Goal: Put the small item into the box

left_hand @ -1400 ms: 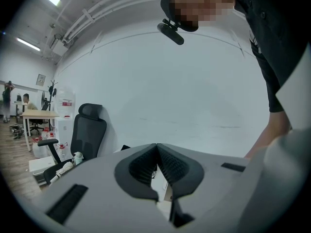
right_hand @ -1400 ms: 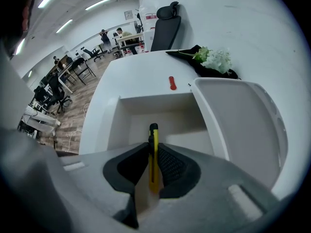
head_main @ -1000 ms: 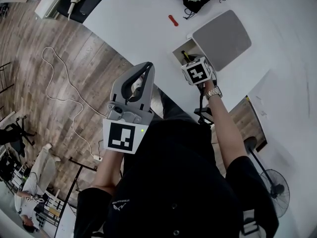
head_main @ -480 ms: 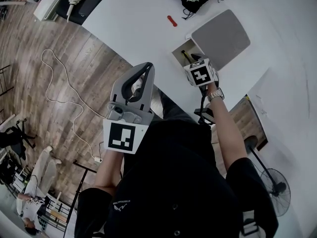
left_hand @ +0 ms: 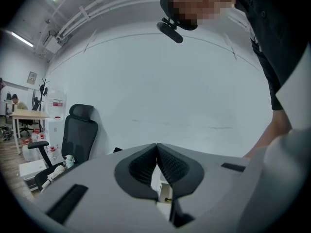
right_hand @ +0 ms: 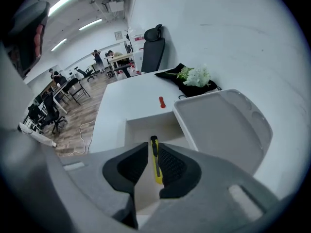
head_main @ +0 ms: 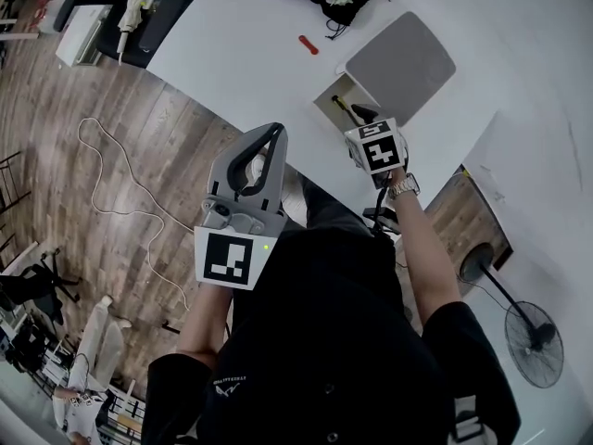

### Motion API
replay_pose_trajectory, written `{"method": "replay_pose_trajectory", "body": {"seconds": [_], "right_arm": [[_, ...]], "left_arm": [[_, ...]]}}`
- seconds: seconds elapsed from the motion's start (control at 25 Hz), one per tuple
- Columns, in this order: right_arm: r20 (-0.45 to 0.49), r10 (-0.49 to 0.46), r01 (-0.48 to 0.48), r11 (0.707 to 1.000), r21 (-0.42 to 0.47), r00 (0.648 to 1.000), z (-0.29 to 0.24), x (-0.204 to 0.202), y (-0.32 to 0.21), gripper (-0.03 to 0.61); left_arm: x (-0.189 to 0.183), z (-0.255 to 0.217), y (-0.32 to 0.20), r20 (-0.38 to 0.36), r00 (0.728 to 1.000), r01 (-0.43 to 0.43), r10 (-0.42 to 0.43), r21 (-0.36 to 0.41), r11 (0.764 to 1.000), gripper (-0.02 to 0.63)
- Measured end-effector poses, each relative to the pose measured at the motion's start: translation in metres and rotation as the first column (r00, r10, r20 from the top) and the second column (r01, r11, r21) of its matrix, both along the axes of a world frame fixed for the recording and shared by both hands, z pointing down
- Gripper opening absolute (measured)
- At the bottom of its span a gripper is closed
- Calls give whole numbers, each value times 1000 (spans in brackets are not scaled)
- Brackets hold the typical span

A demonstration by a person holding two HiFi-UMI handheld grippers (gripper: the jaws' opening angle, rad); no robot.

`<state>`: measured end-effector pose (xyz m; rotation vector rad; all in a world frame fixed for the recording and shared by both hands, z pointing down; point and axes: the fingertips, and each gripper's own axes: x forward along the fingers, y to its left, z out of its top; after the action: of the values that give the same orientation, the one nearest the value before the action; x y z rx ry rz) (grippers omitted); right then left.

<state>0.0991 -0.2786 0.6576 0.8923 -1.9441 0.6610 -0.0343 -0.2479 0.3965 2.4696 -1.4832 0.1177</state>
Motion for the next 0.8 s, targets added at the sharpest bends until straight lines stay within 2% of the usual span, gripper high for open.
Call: {"method": "replay_pose_trajectory", "body": {"seconds": [0.12,0.24,0.48,0.6,0.8], "right_arm": [[30,48,-49,999,11,998,-11,0,7,58],[60,97,-99,994,37,993,-20,0,13,6],[140,171,-182,981,68,975,-41,0,30,5],[240,215,-234,971,55,947,-59,-6,40,5],[395,281,-331,941,63,875,-98,-13,62,6]], "left_arm": [[4,-1,4,-7,999,-39,39,2,999,5],[5,-2,8,-10,997,-77,77,4,997,5],[8,-1,16,-23,989,-147,147,5,989,5],[8,-1,23,-17,983,-182,182,9,983,5],[7,-7,42,-14,972,-235,236,24,972,5]]}}
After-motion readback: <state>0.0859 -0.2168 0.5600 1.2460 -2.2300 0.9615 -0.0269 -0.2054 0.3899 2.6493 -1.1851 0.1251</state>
